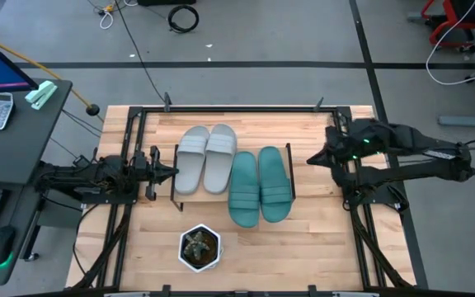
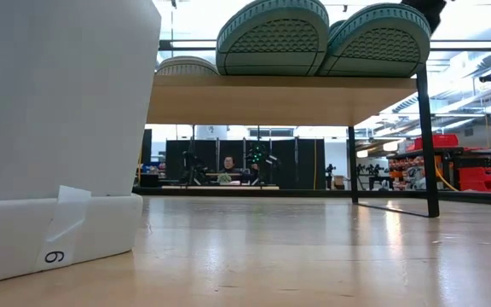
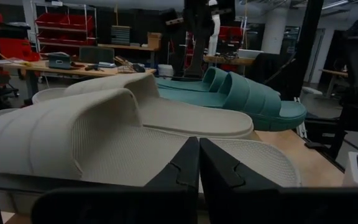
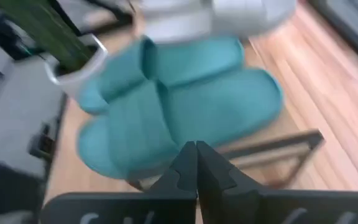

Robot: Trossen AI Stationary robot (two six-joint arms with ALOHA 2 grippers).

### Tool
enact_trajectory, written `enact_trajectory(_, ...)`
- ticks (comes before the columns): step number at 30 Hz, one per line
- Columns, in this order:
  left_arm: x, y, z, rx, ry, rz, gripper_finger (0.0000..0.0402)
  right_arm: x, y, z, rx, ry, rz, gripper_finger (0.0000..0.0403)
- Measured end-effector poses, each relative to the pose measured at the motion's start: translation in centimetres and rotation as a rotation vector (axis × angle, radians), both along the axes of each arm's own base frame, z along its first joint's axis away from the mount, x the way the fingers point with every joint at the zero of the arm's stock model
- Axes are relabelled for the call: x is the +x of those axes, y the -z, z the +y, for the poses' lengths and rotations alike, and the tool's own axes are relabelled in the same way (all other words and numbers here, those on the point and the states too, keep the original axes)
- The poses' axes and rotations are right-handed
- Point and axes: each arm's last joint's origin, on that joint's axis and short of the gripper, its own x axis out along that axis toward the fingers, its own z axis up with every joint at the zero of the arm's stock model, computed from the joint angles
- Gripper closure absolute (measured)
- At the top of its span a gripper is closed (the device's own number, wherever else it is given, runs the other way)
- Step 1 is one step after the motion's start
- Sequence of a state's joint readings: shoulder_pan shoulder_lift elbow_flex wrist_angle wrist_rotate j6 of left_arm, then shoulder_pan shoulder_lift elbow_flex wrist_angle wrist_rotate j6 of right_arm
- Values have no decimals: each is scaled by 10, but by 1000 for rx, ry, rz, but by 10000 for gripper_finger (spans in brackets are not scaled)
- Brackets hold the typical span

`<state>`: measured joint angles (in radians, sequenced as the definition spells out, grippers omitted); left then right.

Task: Pick and place slides into the shelf
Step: Return to Home Position

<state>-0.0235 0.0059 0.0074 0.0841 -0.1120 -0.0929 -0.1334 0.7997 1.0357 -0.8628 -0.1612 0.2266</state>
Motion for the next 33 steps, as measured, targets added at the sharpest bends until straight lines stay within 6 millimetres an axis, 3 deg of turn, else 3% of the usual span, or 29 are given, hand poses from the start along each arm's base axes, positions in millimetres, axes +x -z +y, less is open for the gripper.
enact_trajectory(7, 0, 0, 0, 0, 0, 0, 373, -31, 41, 8, 20, 20, -365, 403)
enact_trajectory(14, 0, 0, 0, 0, 0, 0, 379, -53, 86, 10, 56, 28, -602, 403)
enact_trajectory(24, 0, 0, 0, 0, 0, 0, 378, -44, 125, 10, 84, -15, -836, 403)
enact_trajectory(33, 0, 0, 0, 0, 0, 0, 372, -43, 137, 10, 113, -37, -983, 403)
